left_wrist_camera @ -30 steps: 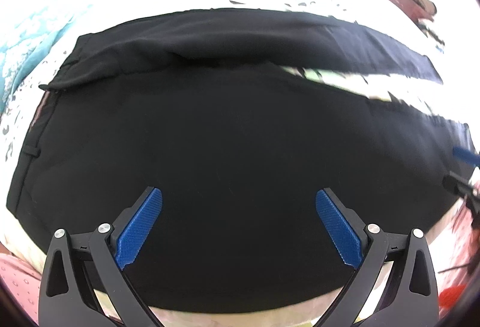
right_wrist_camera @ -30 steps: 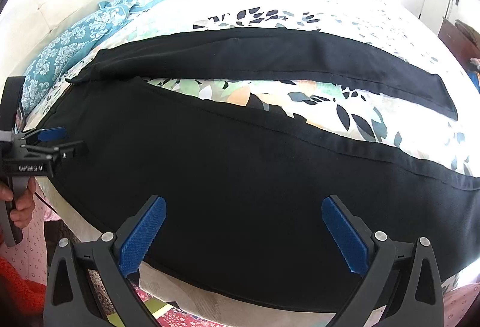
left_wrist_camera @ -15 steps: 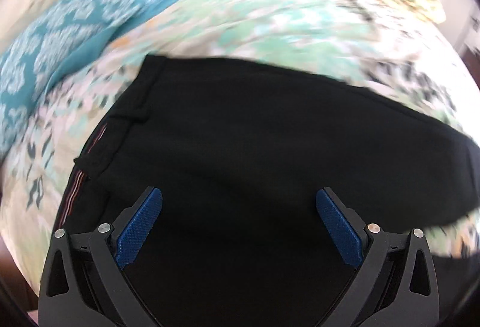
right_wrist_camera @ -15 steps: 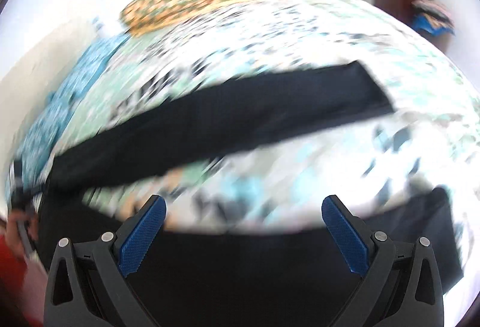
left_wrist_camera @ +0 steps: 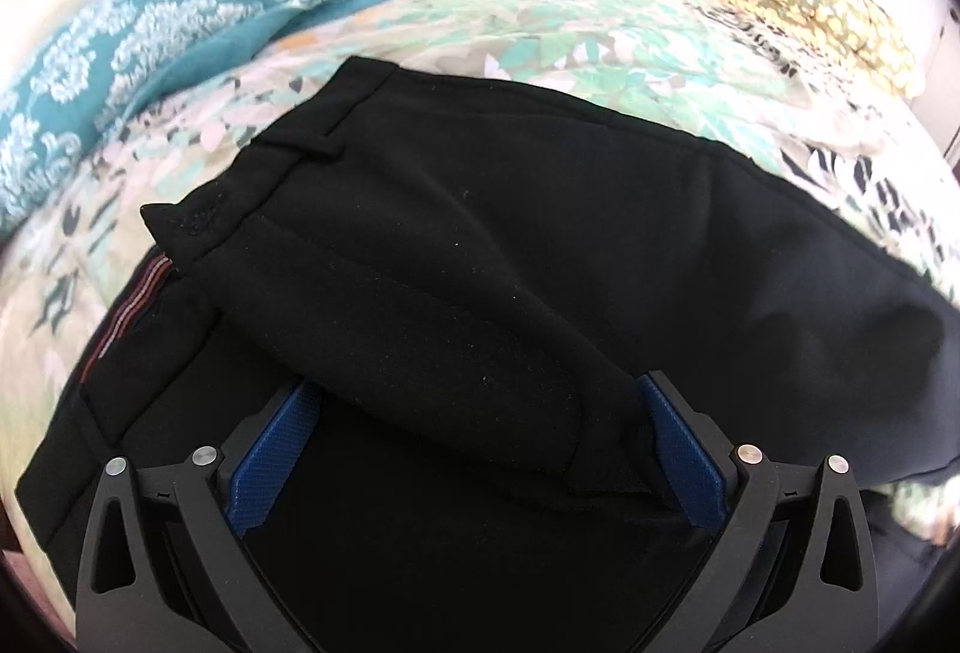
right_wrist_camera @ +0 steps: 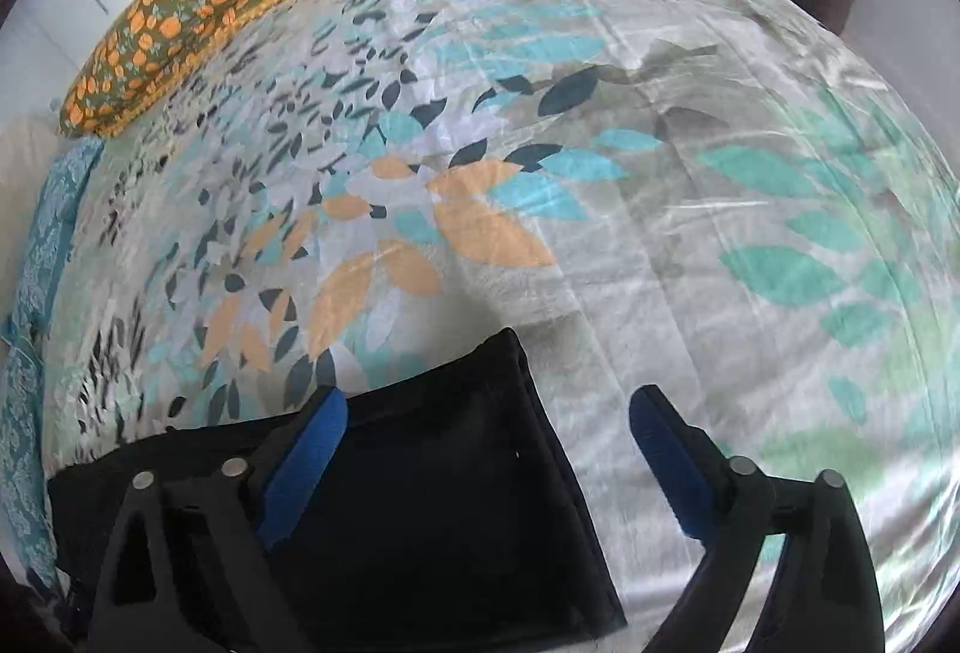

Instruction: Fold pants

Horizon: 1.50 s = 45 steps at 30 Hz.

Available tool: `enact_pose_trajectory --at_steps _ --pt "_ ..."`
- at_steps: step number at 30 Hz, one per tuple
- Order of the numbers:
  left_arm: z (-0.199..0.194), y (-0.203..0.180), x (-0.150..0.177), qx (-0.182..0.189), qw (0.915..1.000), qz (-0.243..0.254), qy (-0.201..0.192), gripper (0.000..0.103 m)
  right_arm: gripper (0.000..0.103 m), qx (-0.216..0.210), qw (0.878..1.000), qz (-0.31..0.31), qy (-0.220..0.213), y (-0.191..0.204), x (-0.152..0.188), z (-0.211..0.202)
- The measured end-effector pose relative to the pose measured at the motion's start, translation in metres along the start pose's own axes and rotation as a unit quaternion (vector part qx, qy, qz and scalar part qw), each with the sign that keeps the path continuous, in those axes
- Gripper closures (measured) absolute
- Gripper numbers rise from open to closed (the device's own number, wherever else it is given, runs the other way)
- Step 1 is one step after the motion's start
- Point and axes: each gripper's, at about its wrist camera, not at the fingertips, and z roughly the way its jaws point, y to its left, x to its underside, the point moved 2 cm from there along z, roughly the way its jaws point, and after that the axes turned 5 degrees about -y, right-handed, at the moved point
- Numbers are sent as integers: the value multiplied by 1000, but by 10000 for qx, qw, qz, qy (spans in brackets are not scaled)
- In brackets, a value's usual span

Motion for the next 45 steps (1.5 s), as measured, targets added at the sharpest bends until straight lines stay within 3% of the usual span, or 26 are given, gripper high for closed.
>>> enact_pose_trajectory --at_steps 1,2,3,6,8,10,13,15,17,20,23,24,25,26,27,28,32,34,35,36,37,39,40,41,45 --pt "1 -1 -1 -31 10000 22 -15 1 57 8 9999 -100 73 3 1 5" --pt "1 -1 -1 -36 10000 22 -10 0 63 63 9997 -179 -121 6 1 1" --pt "2 -1 -2 -28 10000 13 -5 0 92 94 9991 -233 -350 10 1 -8" --pt "2 1 -1 9 10000 -17 -29 0 92 -296 9915 -864 -930 43 17 -55" --pt "0 1 -1 -3 10000 -12 -56 0 92 -821 9764 -1637 -1147 81 48 -101" --pt "0 1 0 -15 10000 -8 -67 0 92 -1355 9520 -2476 -1186 122 99 -147" --pt "-1 1 -1 -23 10000 -17 -38 0 92 -1842 9042 -3722 -1001 163 193 -203" --pt "-1 1 -3 -24 10000 -20 39 0 93 -1766 8866 -4207 -755 160 249 -221" --pt "-2 2 -7 11 9998 -19 218 0 93 -1277 8900 -4343 -538 134 282 -222" --pt "-11 9 -11 268 9976 -183 617 1 93 -239 9164 -3979 -352 72 288 -211" --pt "-27 17 -8 557 9938 -310 907 1 92 450 9370 -3451 -294 20 273 -201" --pt "-33 18 -5 594 9933 -260 958 1 89 699 9407 -3313 -205 8 267 -196" --pt "-42 20 0 615 9932 -122 978 1 77 938 9447 -3143 -75 -2 262 -190" --pt "-49 20 4 639 9934 -9 951 1 69 1044 9486 -2988 26 -11 258 -189" --pt "-56 20 9 673 9936 109 904 1 53 1023 9530 -2850 36 -17 254 -192" --pt "-64 21 15 713 9937 236 834 1 46 992 9576 -2703 -45 -21 251 -200" --pt "-81 34 45 681 9953 424 539 1 45 1114 9739 -1908 -523 -32 238 -235" --pt "-73 43 51 605 9952 83 766 1 45 679 9896 -1087 -658 -24 237 -248" --pt "-71 44 49 701 9943 -110 794 1 44 115 9967 -469 -660 -20 241 -249" --pt "-72 44 44 809 9941 -221 691 1 39 -594 9962 214 -603 -15 246 -249" --pt "-73 42 40 872 9943 -241 572 1 33 -1360 9852 915 -510 -9 254 -242" --pt "-74 36 36 829 9956 -110 428 1 31 -2465 9491 1952 -158 9 273 -217" --pt "-73 34 36 817 9958 -55 417 1 31 -2692 9370 2224 53 22 283 -201" --pt "-71 32 36 819 9957 8 431 1 31 -2712 9332 2349 209 32 290 -186" --pt "-66 30 43 705 9961 200 501 1 31 -1894 9402 2831 79 27 304 -147"
